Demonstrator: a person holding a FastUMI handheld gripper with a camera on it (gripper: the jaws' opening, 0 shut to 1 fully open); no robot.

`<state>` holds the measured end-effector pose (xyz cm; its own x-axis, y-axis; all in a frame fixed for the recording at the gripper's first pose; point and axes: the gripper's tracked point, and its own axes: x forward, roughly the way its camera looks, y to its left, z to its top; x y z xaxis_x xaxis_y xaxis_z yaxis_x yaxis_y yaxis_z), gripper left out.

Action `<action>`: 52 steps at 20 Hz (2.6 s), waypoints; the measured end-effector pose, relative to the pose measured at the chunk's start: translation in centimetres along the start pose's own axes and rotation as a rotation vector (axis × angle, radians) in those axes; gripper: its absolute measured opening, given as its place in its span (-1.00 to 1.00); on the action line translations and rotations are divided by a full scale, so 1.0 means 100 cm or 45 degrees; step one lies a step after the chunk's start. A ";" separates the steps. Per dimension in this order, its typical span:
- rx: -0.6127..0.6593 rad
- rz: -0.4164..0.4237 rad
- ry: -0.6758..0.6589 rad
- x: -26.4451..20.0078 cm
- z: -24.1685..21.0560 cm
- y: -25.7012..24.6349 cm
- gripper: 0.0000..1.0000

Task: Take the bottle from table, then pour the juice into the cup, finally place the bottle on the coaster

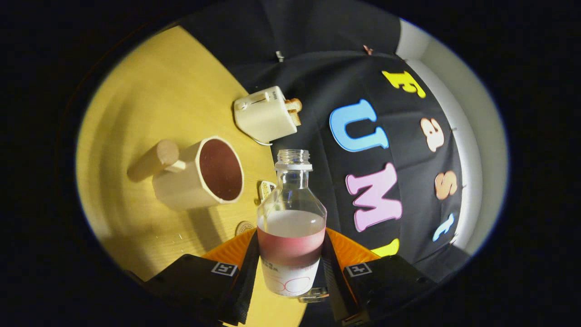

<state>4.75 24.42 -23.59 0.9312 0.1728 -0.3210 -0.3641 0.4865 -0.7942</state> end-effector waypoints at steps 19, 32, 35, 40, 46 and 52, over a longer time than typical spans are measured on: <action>1.395 -0.159 -0.167 0.027 -0.020 -0.077 0.44; 1.443 -0.336 -0.074 0.125 -0.062 -0.065 0.47; 1.459 -0.330 -0.053 0.136 -0.069 -0.052 0.47; 1.446 -0.314 -0.017 0.142 -0.074 -0.036 0.48; 1.485 -0.303 0.021 0.145 -0.081 -0.028 0.48; 1.471 -0.305 0.012 0.144 -0.078 -0.028 0.48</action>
<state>18.99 18.84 -30.03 0.9716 -0.0324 -0.2344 0.0578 0.9931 0.1021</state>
